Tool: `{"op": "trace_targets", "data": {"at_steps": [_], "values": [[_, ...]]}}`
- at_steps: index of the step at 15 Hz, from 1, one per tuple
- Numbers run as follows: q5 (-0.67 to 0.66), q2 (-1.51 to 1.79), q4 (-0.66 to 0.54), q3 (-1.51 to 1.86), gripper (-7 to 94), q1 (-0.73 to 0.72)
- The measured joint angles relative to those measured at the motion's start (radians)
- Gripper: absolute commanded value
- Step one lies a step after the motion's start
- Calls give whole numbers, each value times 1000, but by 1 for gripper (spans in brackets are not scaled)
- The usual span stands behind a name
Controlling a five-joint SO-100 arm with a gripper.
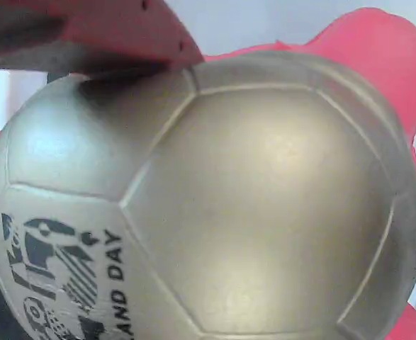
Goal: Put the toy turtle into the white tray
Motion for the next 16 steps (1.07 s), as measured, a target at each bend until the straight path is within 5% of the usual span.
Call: {"op": "trace_targets", "data": {"at_steps": [1, 3, 8, 9, 12, 13, 16], "values": [[6, 0, -2, 0, 44, -6], [9, 0, -5, 0, 56, -9], [-2, 0, 2, 0, 56, -9], [-2, 0, 2, 0, 54, -9], [17, 29, -12, 8, 7, -9], [34, 86, -37, 38, 0, -8], [83, 345, -183, 229, 0, 14]]}}
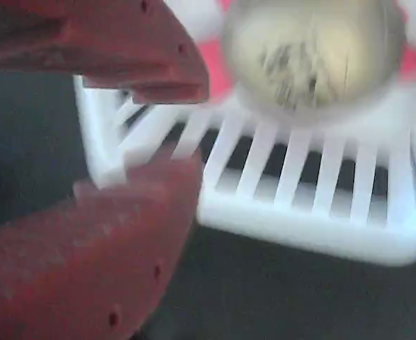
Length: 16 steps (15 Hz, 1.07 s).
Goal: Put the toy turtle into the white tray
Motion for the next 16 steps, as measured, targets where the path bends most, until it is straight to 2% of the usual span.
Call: {"op": "trace_targets", "data": {"at_steps": [5, 8, 12, 16], "values": [[95, 552, -299, 580, 0, 61], [92, 868, -400, 982, 0, 107], [58, 1236, -459, 1460, 0, 201], [-23, 1605, -425, 1815, 0, 291]]}}
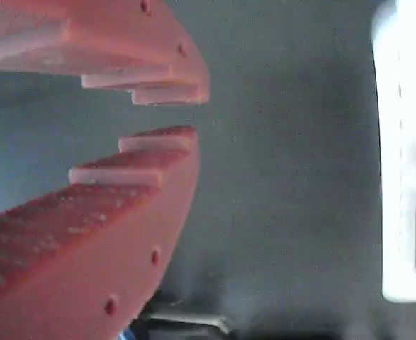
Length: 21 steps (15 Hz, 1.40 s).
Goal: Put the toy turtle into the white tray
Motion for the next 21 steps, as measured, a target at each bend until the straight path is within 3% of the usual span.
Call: {"op": "trace_targets", "data": {"at_steps": [4, 8, 21], "values": [[-9, 249, 169, 120, 0, 5], [-8, 368, 252, 202, 0, 14], [-11, 387, 258, 216, 0, 14]]}}
